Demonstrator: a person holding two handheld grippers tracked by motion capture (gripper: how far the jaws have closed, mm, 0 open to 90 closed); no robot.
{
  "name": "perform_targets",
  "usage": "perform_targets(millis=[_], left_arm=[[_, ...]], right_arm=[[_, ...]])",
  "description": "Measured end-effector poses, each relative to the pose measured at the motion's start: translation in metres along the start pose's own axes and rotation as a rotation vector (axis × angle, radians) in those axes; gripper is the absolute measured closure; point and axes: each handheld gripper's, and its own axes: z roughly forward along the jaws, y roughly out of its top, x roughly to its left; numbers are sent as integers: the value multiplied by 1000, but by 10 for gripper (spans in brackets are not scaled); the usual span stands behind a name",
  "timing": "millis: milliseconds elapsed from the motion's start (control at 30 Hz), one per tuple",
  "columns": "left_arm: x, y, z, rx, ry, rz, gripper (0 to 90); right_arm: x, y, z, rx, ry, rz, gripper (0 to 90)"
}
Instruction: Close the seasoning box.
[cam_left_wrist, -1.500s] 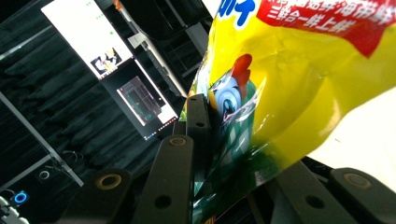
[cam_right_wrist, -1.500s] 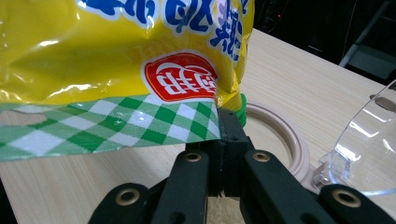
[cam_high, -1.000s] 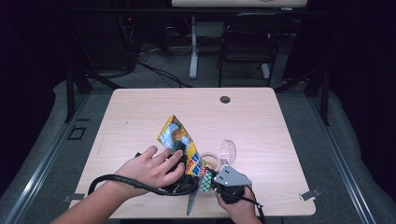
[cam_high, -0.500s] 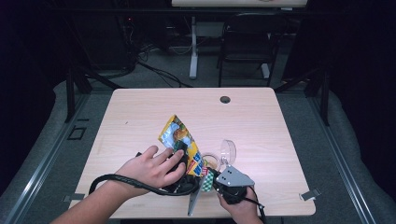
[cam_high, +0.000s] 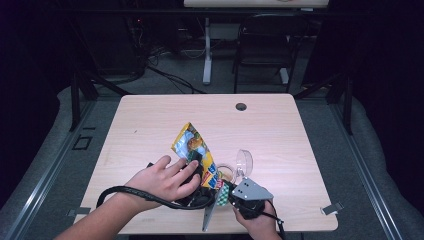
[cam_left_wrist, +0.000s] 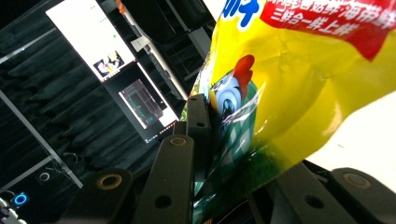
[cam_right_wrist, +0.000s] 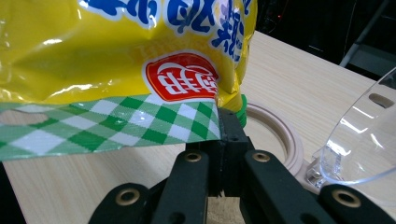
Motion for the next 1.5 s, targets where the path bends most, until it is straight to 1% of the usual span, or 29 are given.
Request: perform_targets(millis=[33,67,167,200,433,467,600,633,700,733,767,833,867,900,967,1000,1033,1133,1167,1200,1233,1300,1333,1367,1400,1433,1467,1500], left_arm=[[0,0,0,2,-2,7,836],[-1,0,0,0,-3,-2,836],[-1,0,1,-2,-6,-5,835],[0,0,0,17,-4,22,835],[0,-1,0,17,-9,19,835],[-1,-1,1,12,-2,17,836],[-1,-2,1,8,-3,9,836],[-1,-2,1,12,-11,8,836],[-1,-2,1,12,-12,6,837],[-1,-2,0,11,-12,3,836],[-2,-2,1,2,-14,-14,837],[-3,-3,1,-3,-16,-28,837],[-3,-4,1,-2,-21,-28,837],[-2,-4,1,9,-21,-16,838],[-3,-4,1,8,-22,-19,838],[-5,-5,2,-3,-23,-38,839],[-4,-5,2,2,-35,-36,839],[-5,-7,2,6,-46,-43,841],[-6,-8,2,3,-53,-66,841],[-9,-10,4,-5,-73,-111,842],[-9,-10,4,-2,-74,-101,842],[-11,-10,4,-1,-75,-106,842],[-13,-10,4,-2,-76,-120,843],[-10,-10,3,5,-60,-73,844],[-11,-10,4,4,-66,-81,845],[-14,-11,5,-1,-87,-119,847],[-15,-11,5,-2,-82,-128,847],[-14,-11,5,1,-80,-112,848]], right_arm=[[0,0,1,-4,1,5,899],[1,0,1,-4,2,6,899],[1,0,2,1,-1,-2,898],[1,0,2,3,1,-5,898],[1,0,4,1,2,-3,899],[1,0,4,2,1,-3,898],[1,0,4,2,2,-3,899],[1,0,4,2,0,-3,899],[1,0,4,1,0,-4,898],[1,0,4,-1,1,-3,898],[1,1,4,-3,-1,-3,898],[1,1,3,-5,-2,-4,898],[1,1,3,-6,-2,-3,898],[0,1,3,-6,-3,-3,898],[1,1,4,-5,-4,-3,898],[1,1,4,-4,-3,-5,898],[1,1,4,-3,-4,-7,898],[1,1,4,-6,-5,-6,898],[1,1,4,-9,-6,-6,898],[1,1,4,-14,-5,-2,898],[1,1,4,-14,-6,-3,898],[1,2,4,-11,-9,-5,898],[1,2,4,-7,-10,-8,898],[1,1,5,-5,-6,-8,898],[1,1,5,-4,-6,-8,898],[1,2,5,-2,-7,-8,898],[1,2,5,-4,-5,-4,898],[1,2,5,-6,-5,-3,898]])
